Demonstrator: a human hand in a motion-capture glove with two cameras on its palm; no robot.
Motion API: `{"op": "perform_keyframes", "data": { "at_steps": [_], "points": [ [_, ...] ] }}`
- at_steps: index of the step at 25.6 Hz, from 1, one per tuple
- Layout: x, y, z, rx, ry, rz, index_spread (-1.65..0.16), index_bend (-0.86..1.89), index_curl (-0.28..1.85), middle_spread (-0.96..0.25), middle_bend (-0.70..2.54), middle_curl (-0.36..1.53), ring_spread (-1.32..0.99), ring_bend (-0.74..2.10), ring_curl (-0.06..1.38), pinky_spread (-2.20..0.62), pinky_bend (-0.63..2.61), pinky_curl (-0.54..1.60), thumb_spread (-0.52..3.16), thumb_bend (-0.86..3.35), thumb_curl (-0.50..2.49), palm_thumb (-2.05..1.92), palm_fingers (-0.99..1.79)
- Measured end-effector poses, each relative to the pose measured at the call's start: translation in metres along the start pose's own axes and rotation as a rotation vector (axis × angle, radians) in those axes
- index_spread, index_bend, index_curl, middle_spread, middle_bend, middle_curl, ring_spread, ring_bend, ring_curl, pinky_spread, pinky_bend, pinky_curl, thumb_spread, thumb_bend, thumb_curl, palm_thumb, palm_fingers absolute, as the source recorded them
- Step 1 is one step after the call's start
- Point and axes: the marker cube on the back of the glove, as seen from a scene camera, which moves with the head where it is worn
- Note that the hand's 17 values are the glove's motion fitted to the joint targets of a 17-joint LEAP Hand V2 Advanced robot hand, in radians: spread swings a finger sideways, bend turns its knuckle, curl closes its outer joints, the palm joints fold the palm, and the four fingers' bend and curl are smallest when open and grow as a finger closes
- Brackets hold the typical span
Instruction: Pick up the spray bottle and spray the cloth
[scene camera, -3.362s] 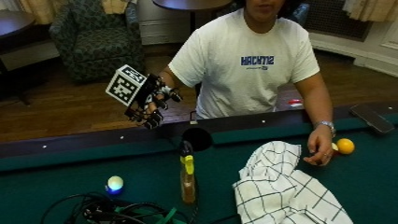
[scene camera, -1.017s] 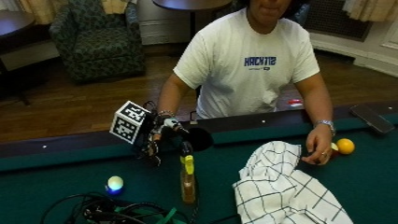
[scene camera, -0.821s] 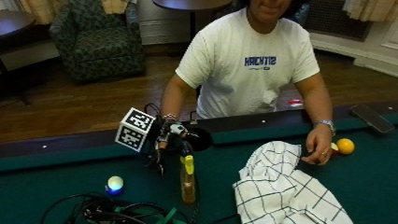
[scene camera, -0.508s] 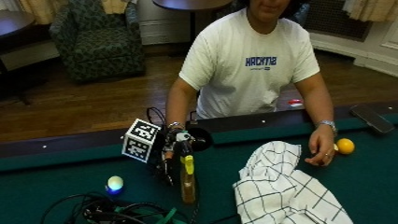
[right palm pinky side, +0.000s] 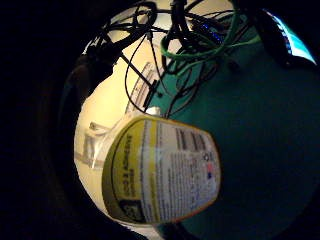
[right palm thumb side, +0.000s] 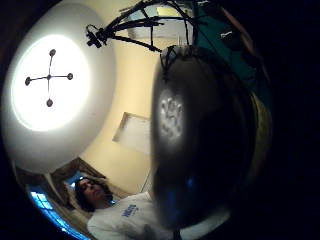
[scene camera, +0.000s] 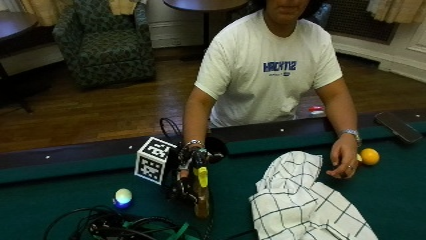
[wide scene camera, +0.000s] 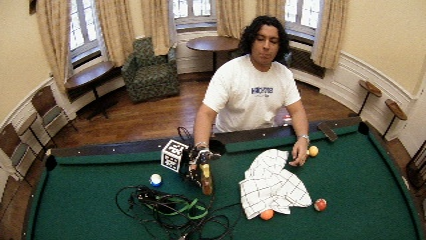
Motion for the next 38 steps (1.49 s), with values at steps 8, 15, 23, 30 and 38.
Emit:
{"op": "perform_keyframes", "data": {
  "at_steps": [8,15,23,30,38],
  "points": [
    [0.005,-0.019,0.01,0.045,0.025,0.029,-0.35,0.06,0.19,-0.15,0.42,0.42,-0.15,0.67,0.39,0.05,0.46,0.37,0.92,-0.04,0.39,0.58,0.58],
    [0.003,-0.024,0.01,0.118,0.056,-0.003,-0.32,0.2,0.25,-0.2,0.47,0.44,-0.18,0.67,0.37,-0.13,0.48,0.35,0.87,0.08,0.46,0.79,1.27],
    [-0.065,-0.031,-0.008,0.139,0.039,-0.179,-0.27,0.32,0.36,-0.19,0.58,0.51,-0.2,0.74,0.44,-0.24,0.48,0.39,0.71,0.06,0.56,0.88,1.41],
    [-0.177,-0.023,-0.016,-0.033,0.026,-0.291,-0.25,0.39,0.43,-0.19,0.61,0.54,-0.21,0.75,0.46,-0.26,0.49,0.4,0.57,0.03,0.62,0.9,1.39],
    [-0.267,-0.024,-0.023,-0.186,-0.018,-0.298,-0.25,0.4,0.48,-0.19,0.63,0.55,-0.21,0.76,0.48,-0.27,0.51,0.41,0.48,-0.01,0.67,0.92,1.37]
  ]
}}
